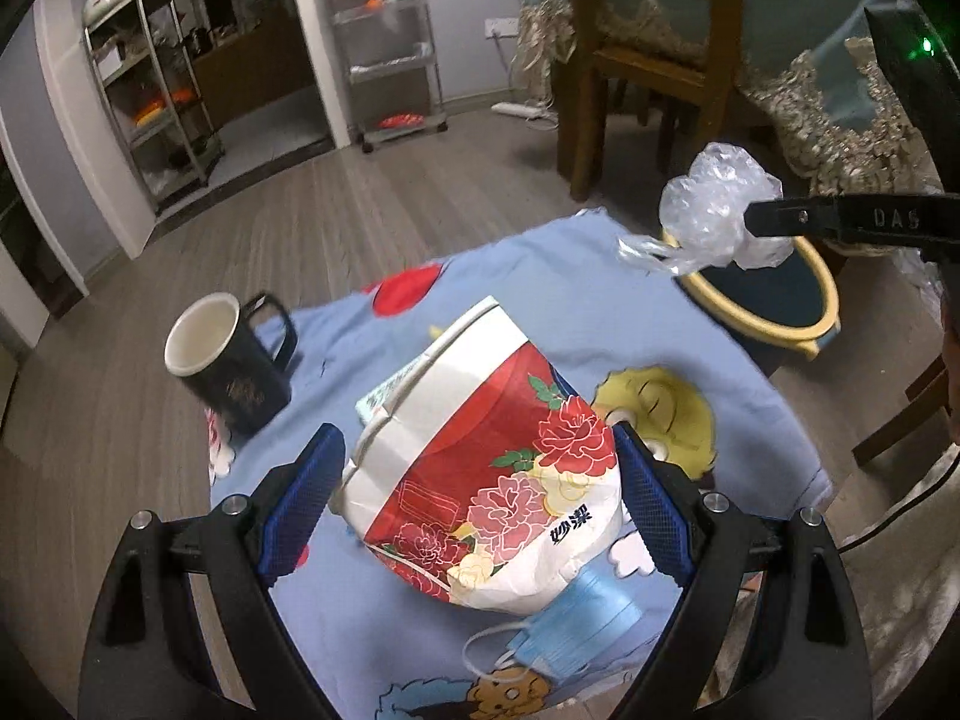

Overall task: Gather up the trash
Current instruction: 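Carry the paper bowl and plastic bag over the bin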

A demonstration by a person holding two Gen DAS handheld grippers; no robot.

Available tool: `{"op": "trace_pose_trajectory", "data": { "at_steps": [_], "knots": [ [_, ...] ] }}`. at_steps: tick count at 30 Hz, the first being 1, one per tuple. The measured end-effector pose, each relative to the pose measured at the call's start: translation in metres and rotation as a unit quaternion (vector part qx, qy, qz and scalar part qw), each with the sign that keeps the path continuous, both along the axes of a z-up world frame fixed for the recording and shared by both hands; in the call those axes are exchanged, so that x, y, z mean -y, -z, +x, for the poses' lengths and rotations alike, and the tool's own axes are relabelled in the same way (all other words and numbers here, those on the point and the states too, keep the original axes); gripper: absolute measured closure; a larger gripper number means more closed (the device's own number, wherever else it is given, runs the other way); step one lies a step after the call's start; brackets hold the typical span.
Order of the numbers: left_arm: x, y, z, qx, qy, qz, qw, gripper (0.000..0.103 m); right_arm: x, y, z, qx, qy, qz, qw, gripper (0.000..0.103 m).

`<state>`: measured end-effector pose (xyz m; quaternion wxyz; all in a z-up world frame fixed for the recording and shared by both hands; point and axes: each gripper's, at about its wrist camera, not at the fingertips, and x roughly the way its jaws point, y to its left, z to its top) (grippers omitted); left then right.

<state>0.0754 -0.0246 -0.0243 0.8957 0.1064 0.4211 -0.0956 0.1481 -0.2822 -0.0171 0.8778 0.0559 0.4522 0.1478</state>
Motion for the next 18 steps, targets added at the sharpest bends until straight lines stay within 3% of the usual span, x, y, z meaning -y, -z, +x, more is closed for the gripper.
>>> {"op": "trace_pose_trajectory", "data": {
  "at_steps": [6, 18],
  "knots": [
    [0.031, -0.013, 0.008, 0.013, 0.03, 0.002, 0.9995, 0.016, 0.041, -0.01, -0.002, 0.026, 0.021, -0.04, 0.999, 0.073],
    [0.117, -0.006, 0.051, 0.011, 0.098, 0.016, 0.995, 0.016, 0.122, 0.016, 0.017, -0.008, 0.134, 0.001, 0.991, 0.073]
  ]
}}
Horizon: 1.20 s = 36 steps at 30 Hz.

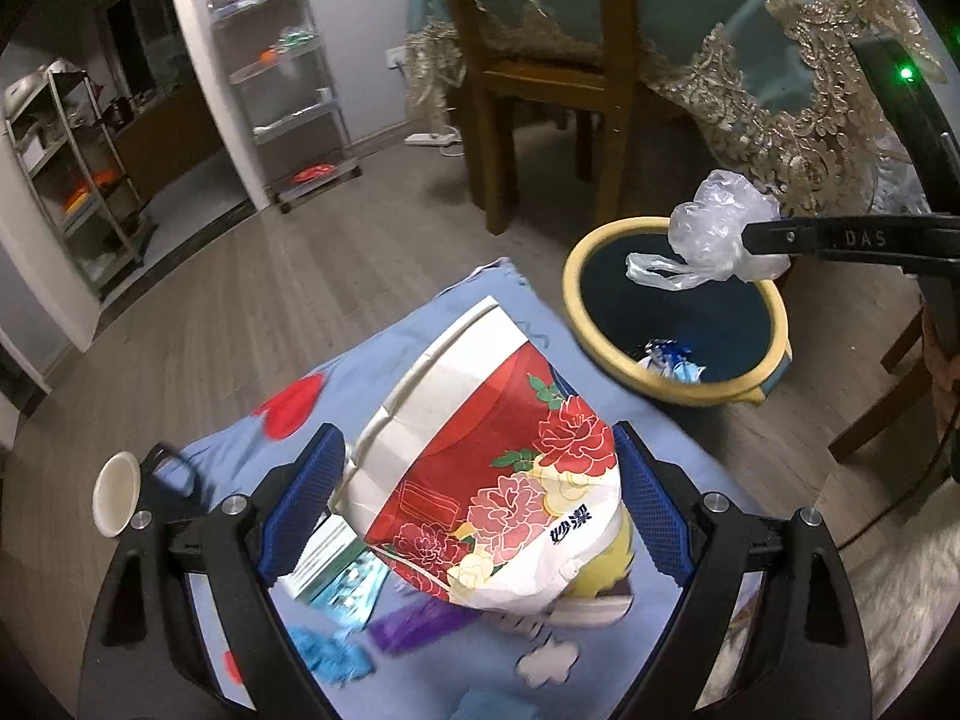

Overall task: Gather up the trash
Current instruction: 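Carry the paper bowl and plastic bag over the bin, then open both grippers over the bin to drop bowl and bag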

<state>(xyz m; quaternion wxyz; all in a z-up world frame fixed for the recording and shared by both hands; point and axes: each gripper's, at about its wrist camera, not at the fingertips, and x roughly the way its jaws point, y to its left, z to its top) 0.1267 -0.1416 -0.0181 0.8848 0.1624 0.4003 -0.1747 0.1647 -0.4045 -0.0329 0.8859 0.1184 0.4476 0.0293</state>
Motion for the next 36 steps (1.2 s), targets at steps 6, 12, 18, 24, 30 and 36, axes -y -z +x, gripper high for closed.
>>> {"op": "trace_pose_trajectory", "data": {
  "at_steps": [6, 12, 18, 24, 30, 36],
  "knots": [
    [0.043, 0.008, 0.023, -0.007, 0.022, -0.005, 0.9997, 0.016, 0.035, 0.016, 0.01, -0.019, 0.043, 0.017, 0.999, 0.073],
    [0.082, 0.012, 0.037, -0.004, 0.05, -0.006, 0.9987, 0.016, 0.062, 0.036, 0.018, -0.043, 0.071, 0.018, 0.996, 0.073],
    [0.114, 0.027, 0.045, -0.012, 0.072, -0.005, 0.9973, 0.016, 0.09, 0.056, 0.025, -0.064, 0.109, 0.019, 0.992, 0.073],
    [0.146, 0.049, 0.052, -0.02, 0.104, 0.007, 0.9943, 0.016, 0.107, 0.072, 0.03, -0.082, 0.129, 0.014, 0.988, 0.073],
    [0.17, 0.064, 0.067, -0.015, 0.121, 0.006, 0.9926, 0.016, 0.107, 0.074, 0.033, -0.08, 0.127, 0.013, 0.989, 0.073],
    [0.175, 0.063, 0.072, -0.006, 0.119, -0.006, 0.9928, 0.013, 0.102, 0.069, 0.031, -0.066, 0.121, 0.002, 0.99, 0.067]
  ]
}}
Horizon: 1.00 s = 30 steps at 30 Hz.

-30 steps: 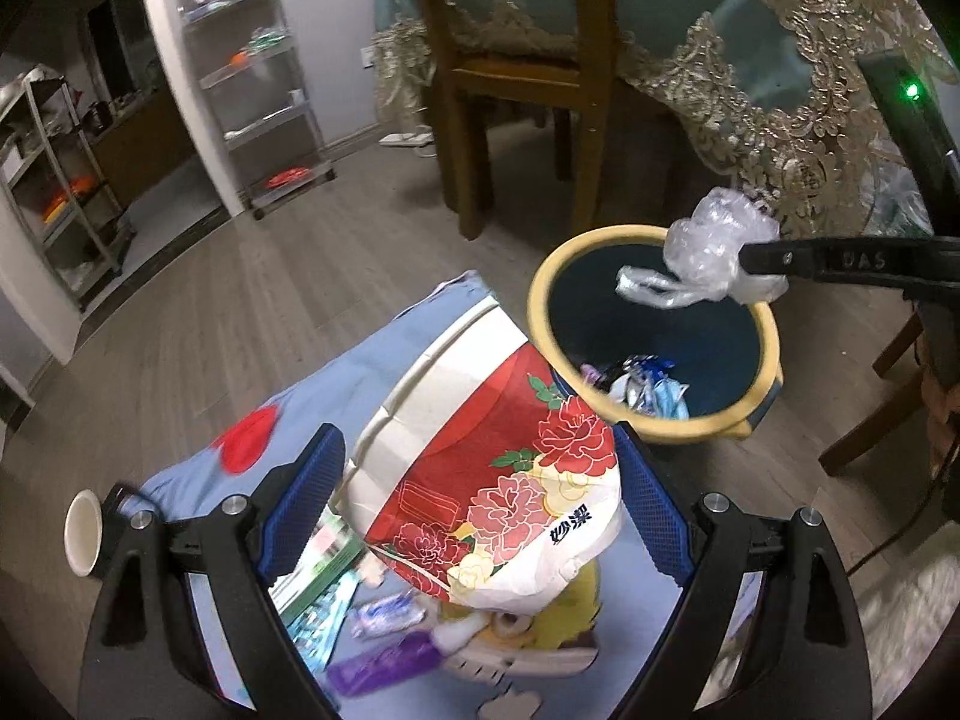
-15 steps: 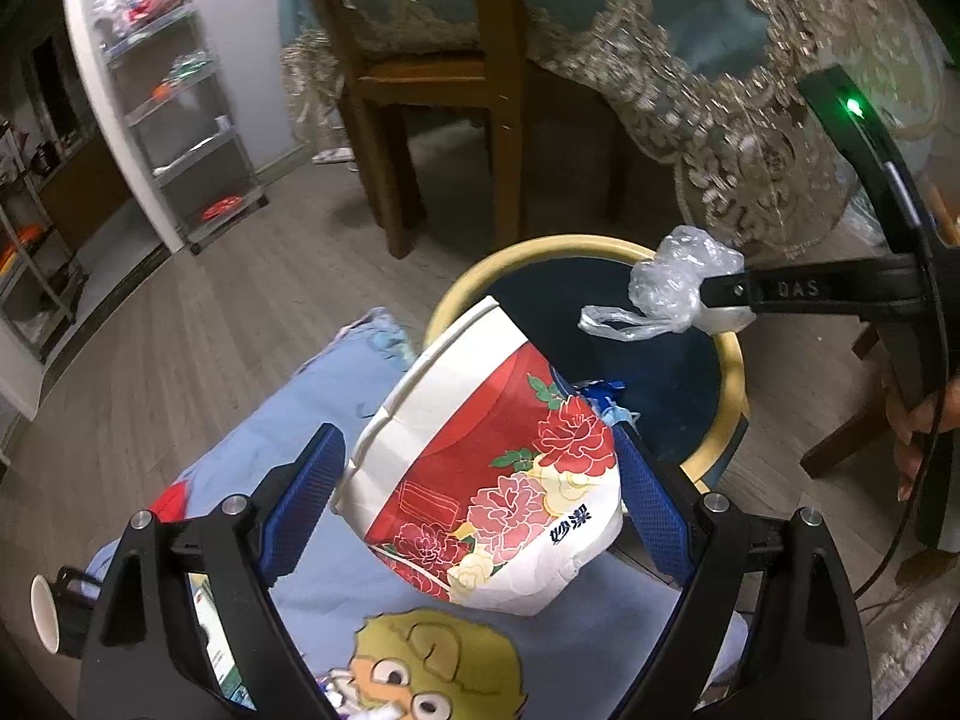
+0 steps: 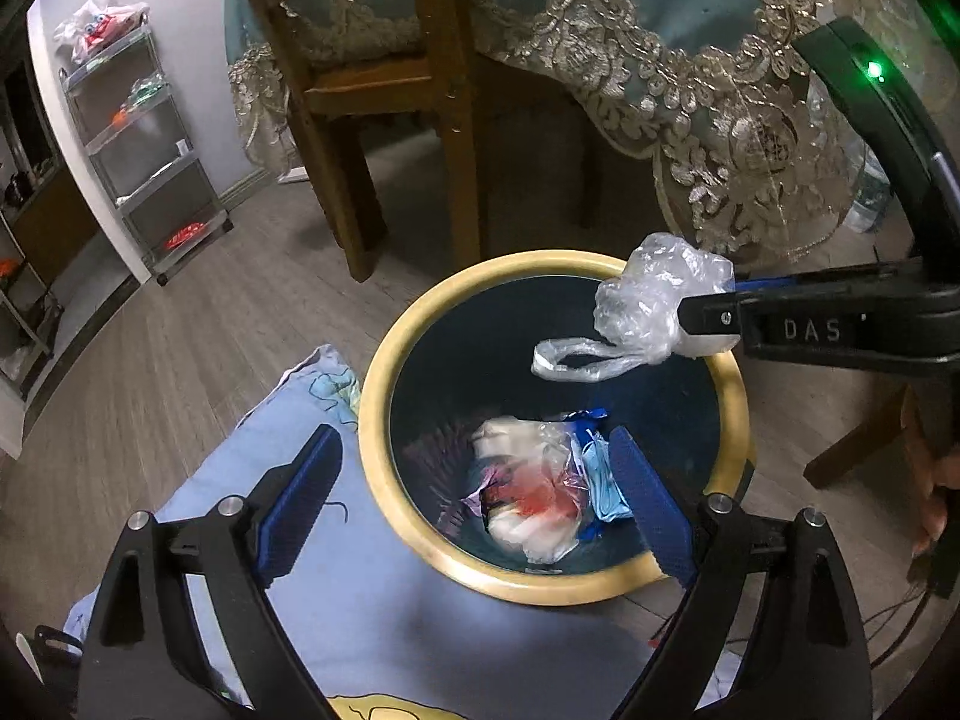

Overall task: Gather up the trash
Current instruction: 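Open both grippers over the bin to drop bowl and bag, then move both tools back over the cloth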

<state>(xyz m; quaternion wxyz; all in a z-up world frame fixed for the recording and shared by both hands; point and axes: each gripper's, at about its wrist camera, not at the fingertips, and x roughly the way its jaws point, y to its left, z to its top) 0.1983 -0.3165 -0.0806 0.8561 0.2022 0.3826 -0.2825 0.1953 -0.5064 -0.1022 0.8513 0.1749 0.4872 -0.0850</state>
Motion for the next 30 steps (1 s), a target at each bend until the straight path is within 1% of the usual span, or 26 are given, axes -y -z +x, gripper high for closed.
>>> {"op": "trace_pose_trajectory", "data": {
  "at_steps": [3, 6, 9, 10, 11, 12, 14, 17, 21, 23, 26, 30],
  "knots": [
    [-0.008, -0.004, -0.005, 0.001, -0.002, -0.002, 1.0, 0.013, 0.0, -0.001, -0.001, -0.001, -0.004, 0.0, 1.0, 0.065],
    [-0.022, -0.011, -0.008, -0.001, -0.015, -0.007, 0.9999, 0.013, -0.002, -0.004, 0.0, 0.003, -0.007, -0.003, 1.0, 0.059],
    [-0.042, -0.023, -0.015, 0.0, -0.034, -0.015, 0.9993, 0.013, -0.009, -0.011, -0.001, 0.01, -0.023, -0.011, 1.0, 0.042],
    [-0.053, -0.03, -0.02, 0.003, -0.044, -0.017, 0.9989, 0.012, -0.011, -0.014, 0.0, 0.013, -0.028, -0.016, 0.999, 0.03],
    [-0.06, -0.035, -0.022, 0.005, -0.05, -0.018, 0.9986, 0.011, -0.014, -0.018, -0.002, 0.02, -0.035, -0.024, 0.999, 0.024],
    [-0.069, -0.041, -0.027, 0.01, -0.057, -0.02, 0.9981, 0.01, -0.018, -0.023, -0.004, 0.028, -0.042, -0.028, 0.998, 0.024],
    [-0.091, -0.056, -0.038, 0.022, -0.075, -0.022, 0.9967, 0.008, -0.023, -0.03, -0.005, 0.039, -0.053, -0.032, 0.997, 0.013],
    [-0.126, -0.075, -0.055, 0.036, -0.1, -0.025, 0.9941, 0.008, -0.035, -0.041, -0.014, 0.057, -0.072, -0.032, 0.995, 0.011],
    [-0.17, -0.093, -0.079, 0.057, -0.131, -0.007, 0.9898, 0.007, -0.053, -0.059, -0.022, 0.078, -0.091, -0.034, 0.992, 0.01],
    [-0.193, -0.101, -0.091, 0.059, -0.15, -0.001, 0.9869, 0.006, -0.064, -0.07, -0.03, 0.093, -0.1, -0.028, 0.99, 0.009],
    [-0.227, -0.11, -0.109, 0.056, -0.181, -0.014, 0.9819, 0.006, -0.086, -0.084, -0.042, 0.11, -0.114, -0.016, 0.987, 0.009],
    [-0.264, -0.114, -0.135, 0.053, -0.217, -0.032, 0.9742, 0.006, -0.127, -0.099, -0.061, 0.132, -0.144, -0.009, 0.981, 0.007]
  ]
}}
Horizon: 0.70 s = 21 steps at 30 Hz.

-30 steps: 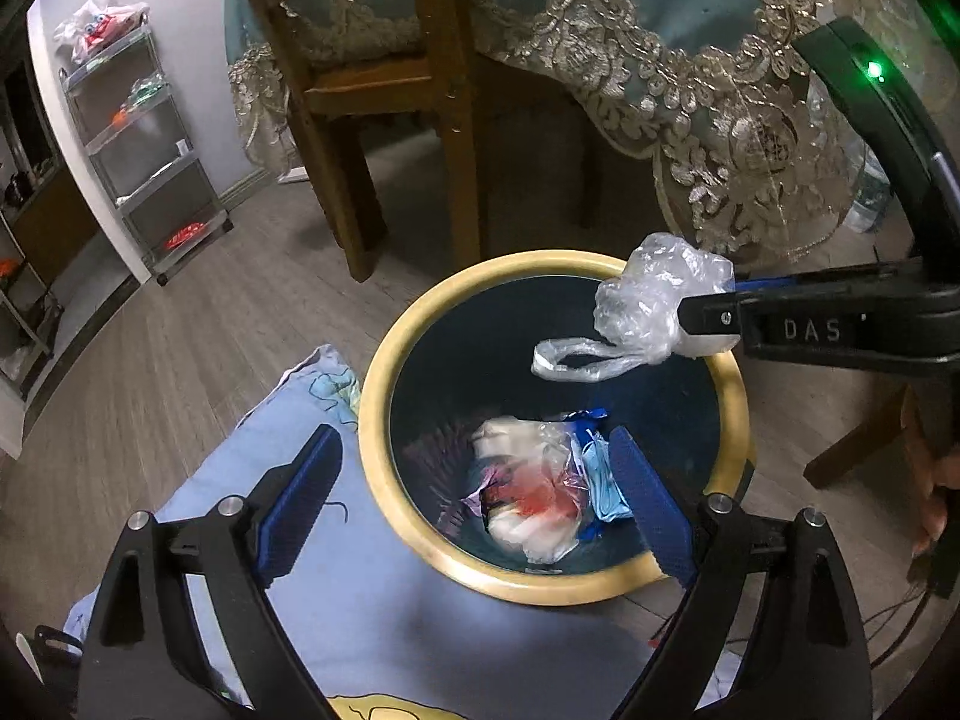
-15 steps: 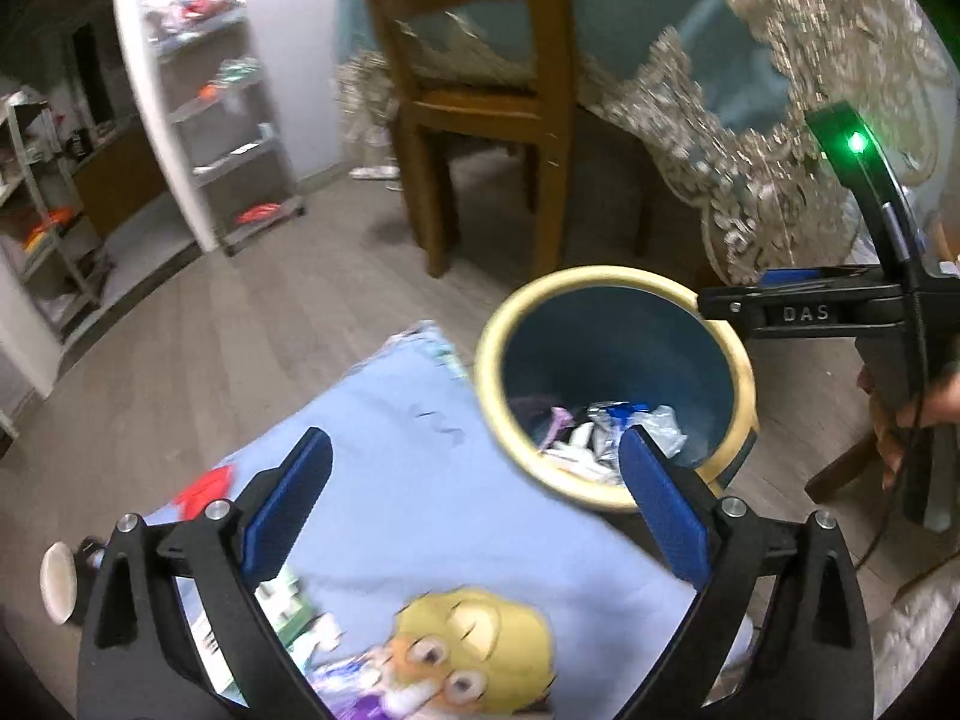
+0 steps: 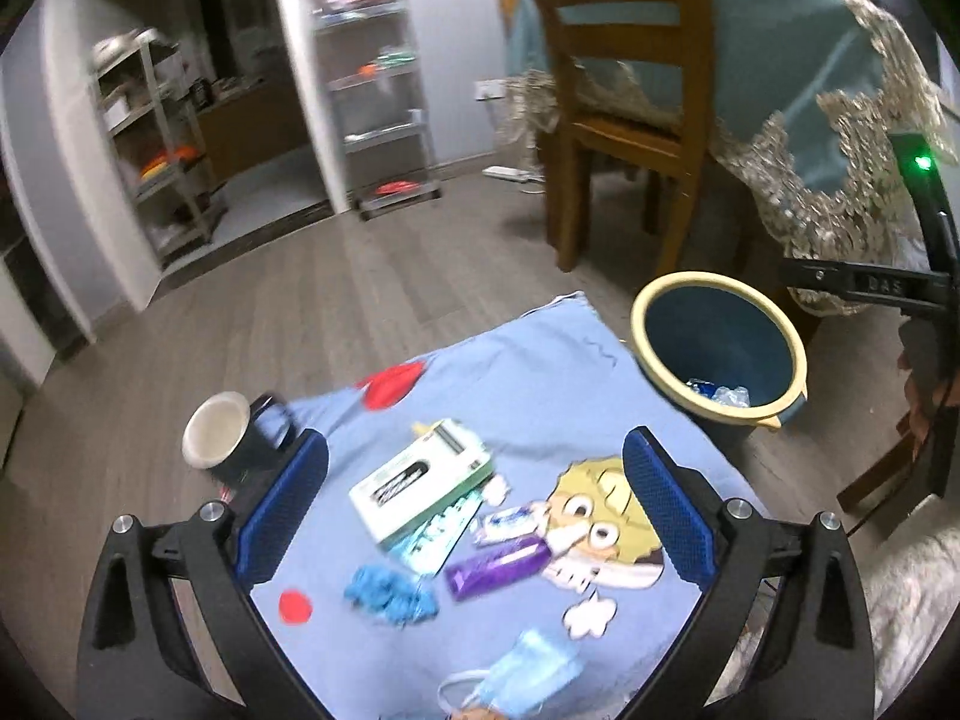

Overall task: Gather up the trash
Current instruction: 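Move both tools back over the cloth, then grasp the blue face mask with the right gripper while the left grasps the crumpled blue glove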

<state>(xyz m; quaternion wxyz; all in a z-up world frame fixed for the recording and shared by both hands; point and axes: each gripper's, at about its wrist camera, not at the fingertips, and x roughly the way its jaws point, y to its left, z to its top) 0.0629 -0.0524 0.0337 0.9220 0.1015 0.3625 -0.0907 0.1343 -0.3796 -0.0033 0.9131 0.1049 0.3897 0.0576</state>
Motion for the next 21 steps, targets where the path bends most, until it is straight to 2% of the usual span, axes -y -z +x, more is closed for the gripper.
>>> {"op": "trace_pose_trajectory", "data": {
  "at_steps": [4, 8, 13, 21],
  "knots": [
    [-0.024, 0.007, -0.023, -0.004, -0.025, -0.009, 0.9996, 0.006, -0.039, -0.002, -0.015, 0.001, -0.034, -0.006, 0.999, 0.007],
    [-0.043, 0.023, -0.045, -0.006, -0.037, 0.016, 0.9992, 0.006, -0.073, 0.008, -0.029, -0.019, -0.059, -0.017, 0.998, 0.007],
    [-0.069, 0.041, -0.051, -0.012, -0.059, 0.029, 0.9978, 0.006, -0.112, 0.032, -0.046, -0.06, -0.083, -0.007, 0.995, 0.007],
    [-0.101, 0.044, -0.047, -0.016, -0.097, -0.018, 0.995, 0.006, -0.174, 0.085, -0.073, -0.124, -0.131, -0.018, 0.984, 0.007]
  ]
}}
